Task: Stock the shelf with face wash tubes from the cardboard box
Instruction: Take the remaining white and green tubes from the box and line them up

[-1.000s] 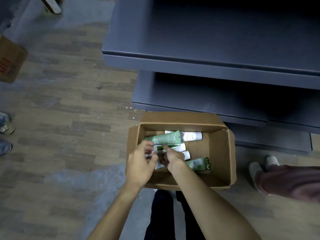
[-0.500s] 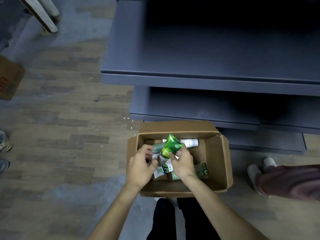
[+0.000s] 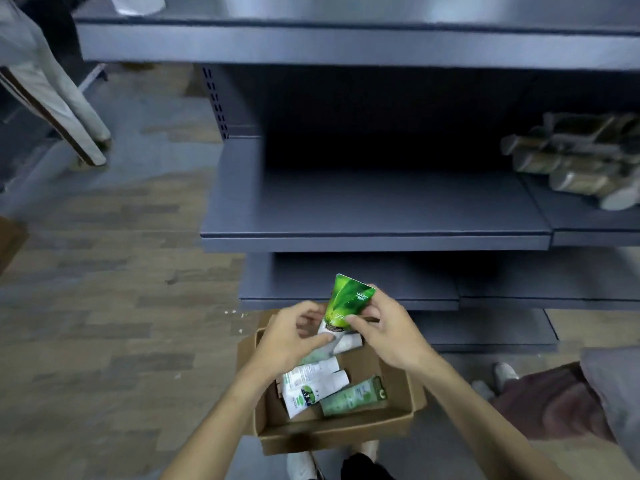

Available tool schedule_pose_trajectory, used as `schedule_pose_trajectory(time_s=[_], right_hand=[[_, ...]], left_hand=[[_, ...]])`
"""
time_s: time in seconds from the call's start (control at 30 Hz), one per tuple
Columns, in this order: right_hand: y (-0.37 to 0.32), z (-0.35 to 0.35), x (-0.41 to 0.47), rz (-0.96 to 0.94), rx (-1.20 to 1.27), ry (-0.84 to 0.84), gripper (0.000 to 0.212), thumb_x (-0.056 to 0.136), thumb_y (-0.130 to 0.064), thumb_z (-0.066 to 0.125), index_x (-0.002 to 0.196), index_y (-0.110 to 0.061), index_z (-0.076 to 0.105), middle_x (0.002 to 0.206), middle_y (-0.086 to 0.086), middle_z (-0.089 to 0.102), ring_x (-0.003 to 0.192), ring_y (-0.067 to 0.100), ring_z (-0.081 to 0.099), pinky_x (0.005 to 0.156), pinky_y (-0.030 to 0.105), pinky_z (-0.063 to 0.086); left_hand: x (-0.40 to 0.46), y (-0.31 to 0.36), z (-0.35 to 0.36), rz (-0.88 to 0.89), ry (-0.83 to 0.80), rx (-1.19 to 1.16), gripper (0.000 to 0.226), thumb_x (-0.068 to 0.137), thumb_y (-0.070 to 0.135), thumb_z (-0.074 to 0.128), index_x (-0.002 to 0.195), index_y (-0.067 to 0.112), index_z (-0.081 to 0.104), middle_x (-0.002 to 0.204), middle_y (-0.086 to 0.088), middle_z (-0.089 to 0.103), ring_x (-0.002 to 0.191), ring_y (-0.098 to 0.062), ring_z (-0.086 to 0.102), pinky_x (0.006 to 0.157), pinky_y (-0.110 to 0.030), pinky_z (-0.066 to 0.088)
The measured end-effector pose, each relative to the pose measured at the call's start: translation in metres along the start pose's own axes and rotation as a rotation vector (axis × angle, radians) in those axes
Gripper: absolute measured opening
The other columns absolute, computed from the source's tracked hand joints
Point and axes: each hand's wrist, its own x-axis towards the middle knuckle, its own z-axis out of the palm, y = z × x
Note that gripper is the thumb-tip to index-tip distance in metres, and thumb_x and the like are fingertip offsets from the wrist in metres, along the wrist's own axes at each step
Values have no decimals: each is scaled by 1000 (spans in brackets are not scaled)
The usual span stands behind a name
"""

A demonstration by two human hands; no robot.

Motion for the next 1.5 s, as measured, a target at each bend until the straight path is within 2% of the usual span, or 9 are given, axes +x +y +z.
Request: schedule_pose_trajectory(time_s=[0.2,0.43,0.57,0.63,0.77,0.9,1.1,1.3,1.5], right_hand=[[-80,-56,-15,-153,-37,62,31,91,-10,67,116,-26,59,111,-7,73,107,5,67,95,44,55],[-236,-170,-27,-474,-106,144,44,89,2,67,116,-32,58,121,-4,69,111,12,68,102,38,52],[-307,-223,-35,-593,-52,178,41,88,-1,70,124,-19,58,123,1,68,109,14,69,97,30,55],[-318,-236,-31,-609,0,253,41,84,-9,77,121,-10,60,117,4,70,107,16,69,92,31,58],[-314,-247,-8,-591,93,329,35,81,-9,80,110,-1,64,104,14,73,93,21,71,79,34,62],[-316,-252,19,-640,59,292,20,82,-8,79,97,-10,66,97,13,73,85,21,71,74,35,63],[-337,-229,77,-669,-8,241,21,81,-16,81,97,-14,66,92,7,72,88,29,72,79,46,62],[-363,-189,126,-661,-45,220,25,81,-20,81,99,-14,64,91,-1,69,89,23,70,77,47,61],[-373,-151,155,-619,-38,256,25,79,-19,82,94,-15,62,81,-3,67,74,20,67,78,48,60]], left_hand=[[7,81,-14,239,50,-22,27,75,13,84,98,21,71,89,9,75,85,-8,71,74,-23,56],[29,256,-53,622,200,6,22,75,20,82,94,23,71,86,8,75,81,-10,71,75,-30,59],[39,345,-65,755,381,31,19,75,23,82,90,23,71,83,12,74,80,-2,70,72,-21,56],[47,371,-65,785,439,23,19,75,24,82,91,22,72,84,13,74,81,-1,69,73,-24,57],[65,386,-58,763,493,28,19,75,24,82,91,24,72,84,13,74,81,-1,70,76,-33,59],[80,385,-60,710,508,27,22,73,29,81,93,25,71,85,12,74,82,-4,71,77,-37,60],[84,380,-115,562,613,71,42,74,28,85,111,22,67,104,5,70,89,-7,70,84,-26,58],[76,365,-161,465,732,93,34,77,21,81,106,26,65,98,11,67,88,-9,70,75,-23,55],[83,349,-180,456,788,84,35,78,19,80,110,20,66,99,4,68,86,-11,70,71,-17,52]])
